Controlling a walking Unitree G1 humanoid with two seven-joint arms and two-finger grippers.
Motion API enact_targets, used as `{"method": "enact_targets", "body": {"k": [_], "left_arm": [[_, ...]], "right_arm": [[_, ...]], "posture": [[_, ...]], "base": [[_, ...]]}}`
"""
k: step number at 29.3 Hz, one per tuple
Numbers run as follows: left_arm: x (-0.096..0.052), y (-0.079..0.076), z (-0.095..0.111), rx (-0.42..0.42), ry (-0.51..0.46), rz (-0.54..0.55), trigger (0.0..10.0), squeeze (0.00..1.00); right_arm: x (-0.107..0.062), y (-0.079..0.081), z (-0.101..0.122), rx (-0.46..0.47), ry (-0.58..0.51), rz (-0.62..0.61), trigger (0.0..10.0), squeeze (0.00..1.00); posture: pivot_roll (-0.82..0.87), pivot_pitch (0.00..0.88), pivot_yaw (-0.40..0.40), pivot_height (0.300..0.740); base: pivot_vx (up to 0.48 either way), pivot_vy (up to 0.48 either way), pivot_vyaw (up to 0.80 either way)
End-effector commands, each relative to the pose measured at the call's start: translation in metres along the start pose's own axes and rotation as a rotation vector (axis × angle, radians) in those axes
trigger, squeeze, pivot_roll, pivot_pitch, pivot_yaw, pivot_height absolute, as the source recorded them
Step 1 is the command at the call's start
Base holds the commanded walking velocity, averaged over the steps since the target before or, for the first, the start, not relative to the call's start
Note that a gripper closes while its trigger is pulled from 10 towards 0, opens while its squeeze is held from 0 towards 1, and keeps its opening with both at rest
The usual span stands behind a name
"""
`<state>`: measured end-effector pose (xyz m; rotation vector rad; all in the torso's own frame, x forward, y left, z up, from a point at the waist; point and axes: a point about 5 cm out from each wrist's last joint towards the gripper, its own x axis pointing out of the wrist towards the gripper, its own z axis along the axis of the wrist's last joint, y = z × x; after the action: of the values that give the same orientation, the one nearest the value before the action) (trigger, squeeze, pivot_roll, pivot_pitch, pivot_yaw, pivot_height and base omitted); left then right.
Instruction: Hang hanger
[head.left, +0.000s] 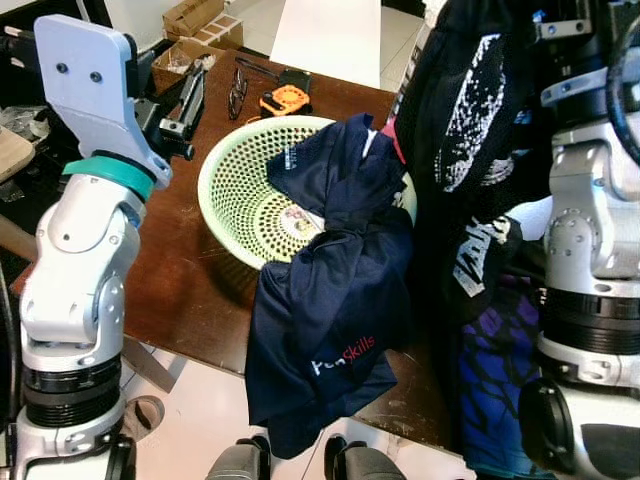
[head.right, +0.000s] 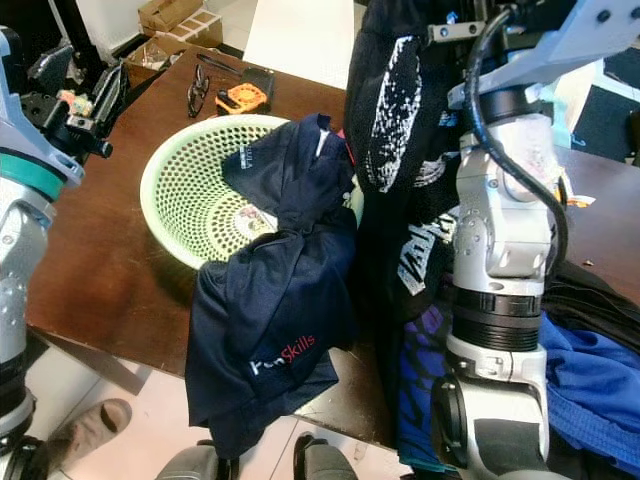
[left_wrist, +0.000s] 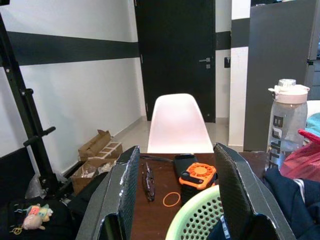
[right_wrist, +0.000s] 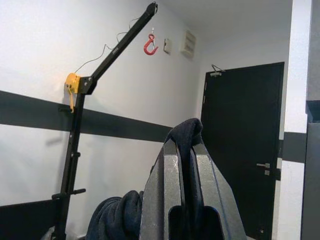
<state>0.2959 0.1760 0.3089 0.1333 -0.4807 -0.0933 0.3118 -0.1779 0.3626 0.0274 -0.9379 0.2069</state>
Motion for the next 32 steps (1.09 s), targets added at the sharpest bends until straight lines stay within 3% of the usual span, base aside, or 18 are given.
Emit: {"method": "enact_targets", "body": {"k": [1,13,32], "left_arm": [[-0.0005,-0.0027,-0.0012,-0.004,0.004,-0.009,10.0,0.00],[0.0011,-0.0024,-0.0015,-0.003,0.009,-0.012,10.0,0.00],[0.0022,-0.0024,-0.0031,-0.010,0.009,-0.015,10.0,0.00]], "right_arm": [[-0.0012,-0.0034,0.0083,-0.001,-0.034,-0.011,10.0,0.00],[-0.0026,-0.0012,0.0030,0.001,-0.011,-0.013,10.0,0.00],[-0.0036,0.0017,0.0056,0.077,-0.010,-0.030,10.0,0.00]], "posture": [[0.05,0.026,-0.001,0.740],[0.05,0.036,0.002,0.740],[0.05,0.038,0.005,0.740]], "base": [[-0.247,0.000,0.00],[-0.370,0.000,0.00],[-0.390,0.000,0.00]]}}
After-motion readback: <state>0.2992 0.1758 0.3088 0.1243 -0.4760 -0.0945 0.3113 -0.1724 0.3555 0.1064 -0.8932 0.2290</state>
